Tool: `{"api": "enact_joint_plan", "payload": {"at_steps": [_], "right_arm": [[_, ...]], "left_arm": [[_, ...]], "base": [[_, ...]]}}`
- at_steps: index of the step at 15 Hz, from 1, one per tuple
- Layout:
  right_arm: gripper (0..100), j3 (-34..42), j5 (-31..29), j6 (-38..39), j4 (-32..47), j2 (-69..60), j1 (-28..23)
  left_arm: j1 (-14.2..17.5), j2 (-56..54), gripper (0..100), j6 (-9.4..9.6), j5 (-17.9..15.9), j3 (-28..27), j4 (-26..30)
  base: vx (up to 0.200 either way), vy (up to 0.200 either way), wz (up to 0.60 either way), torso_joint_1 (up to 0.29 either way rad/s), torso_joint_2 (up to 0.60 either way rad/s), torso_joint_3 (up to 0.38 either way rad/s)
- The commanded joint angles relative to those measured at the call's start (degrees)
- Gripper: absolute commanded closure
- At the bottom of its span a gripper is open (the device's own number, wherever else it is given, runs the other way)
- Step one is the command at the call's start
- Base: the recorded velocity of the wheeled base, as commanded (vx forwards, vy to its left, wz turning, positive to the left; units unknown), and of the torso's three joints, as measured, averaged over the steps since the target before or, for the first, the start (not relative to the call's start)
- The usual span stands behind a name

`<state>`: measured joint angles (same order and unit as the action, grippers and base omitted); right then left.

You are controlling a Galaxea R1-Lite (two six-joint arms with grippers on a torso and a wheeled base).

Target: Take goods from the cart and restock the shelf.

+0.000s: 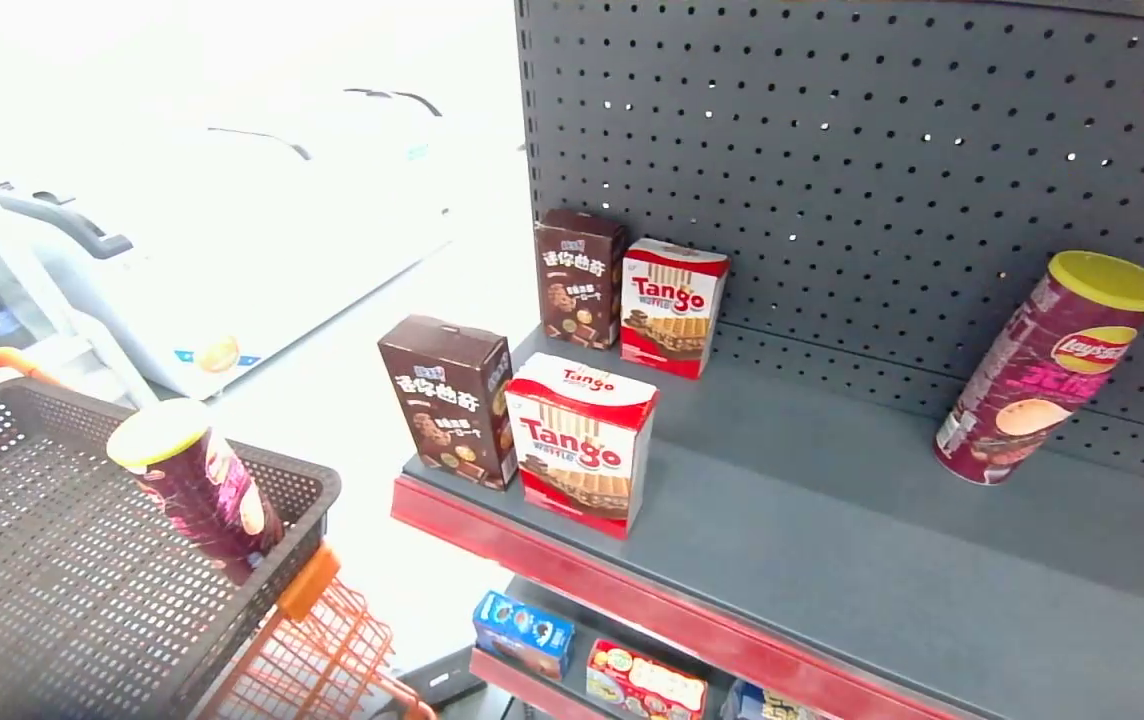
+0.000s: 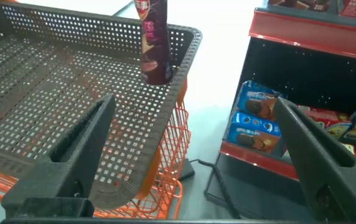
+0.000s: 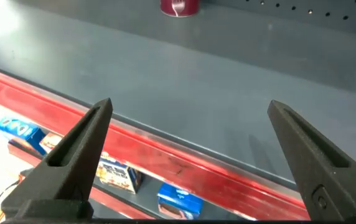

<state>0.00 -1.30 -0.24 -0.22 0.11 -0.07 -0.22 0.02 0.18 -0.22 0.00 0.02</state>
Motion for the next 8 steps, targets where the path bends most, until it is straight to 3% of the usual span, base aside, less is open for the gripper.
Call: {"api": "enact_joint_plan", "payload": {"at_steps": [1,8], "right_arm": [[0,0.00,-0.01,-0.02,0.04,0.07,0.07],[0,0.00,-0.01,-0.02,0.04,0.07,0.07]], "left_arm": [[0.04,-0.02,0,0.26,-0.22,0.00,-0.02],[0.04,-0.02,0,-0.01,-0.13,0.00,-0.02]], "base": [[0.000,0.000,0.00,0.000,0.00,0.000],[0.000,0.000,0.00,0.000,0.00,0.000]]}}
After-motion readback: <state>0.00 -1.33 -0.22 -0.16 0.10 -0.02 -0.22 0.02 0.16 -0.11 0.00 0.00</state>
